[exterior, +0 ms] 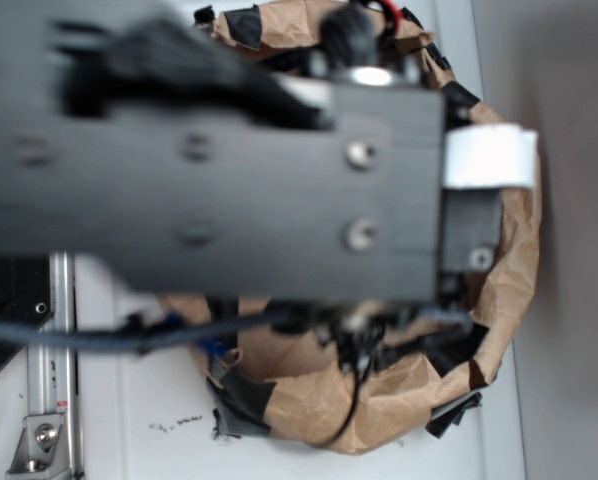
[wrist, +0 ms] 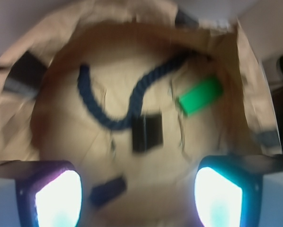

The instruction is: Grab the black box.

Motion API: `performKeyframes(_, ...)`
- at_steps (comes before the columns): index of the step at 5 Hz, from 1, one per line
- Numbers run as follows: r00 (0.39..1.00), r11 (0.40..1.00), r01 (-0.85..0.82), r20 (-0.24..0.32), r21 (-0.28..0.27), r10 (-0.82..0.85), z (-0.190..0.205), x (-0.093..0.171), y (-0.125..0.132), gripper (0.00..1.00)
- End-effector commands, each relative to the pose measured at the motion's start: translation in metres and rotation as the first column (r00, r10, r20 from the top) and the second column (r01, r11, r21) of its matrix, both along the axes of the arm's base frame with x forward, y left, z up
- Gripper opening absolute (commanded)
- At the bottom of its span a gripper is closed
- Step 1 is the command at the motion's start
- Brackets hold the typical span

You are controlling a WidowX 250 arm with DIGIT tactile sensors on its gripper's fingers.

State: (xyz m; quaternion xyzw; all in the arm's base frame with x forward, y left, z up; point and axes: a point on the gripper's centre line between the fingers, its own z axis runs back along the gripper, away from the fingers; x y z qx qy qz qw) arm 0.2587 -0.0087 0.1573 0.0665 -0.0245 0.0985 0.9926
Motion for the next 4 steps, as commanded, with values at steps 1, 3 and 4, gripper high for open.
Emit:
performKeyframes(1, 0.999, 0.999, -0.014, 0.043, -0.036, 0.016, -0.006, 0.008, 0.025, 1.00)
performKeyframes(3, 0.999, 0.999, -0.014, 0.043, -0.036, 0.016, -0.006, 0.008, 0.025, 1.00)
performKeyframes(4, 1.000, 0.999, -0.013, -0.019, 0.039, 0.014, -0.056, -0.007, 0.036, 1.00)
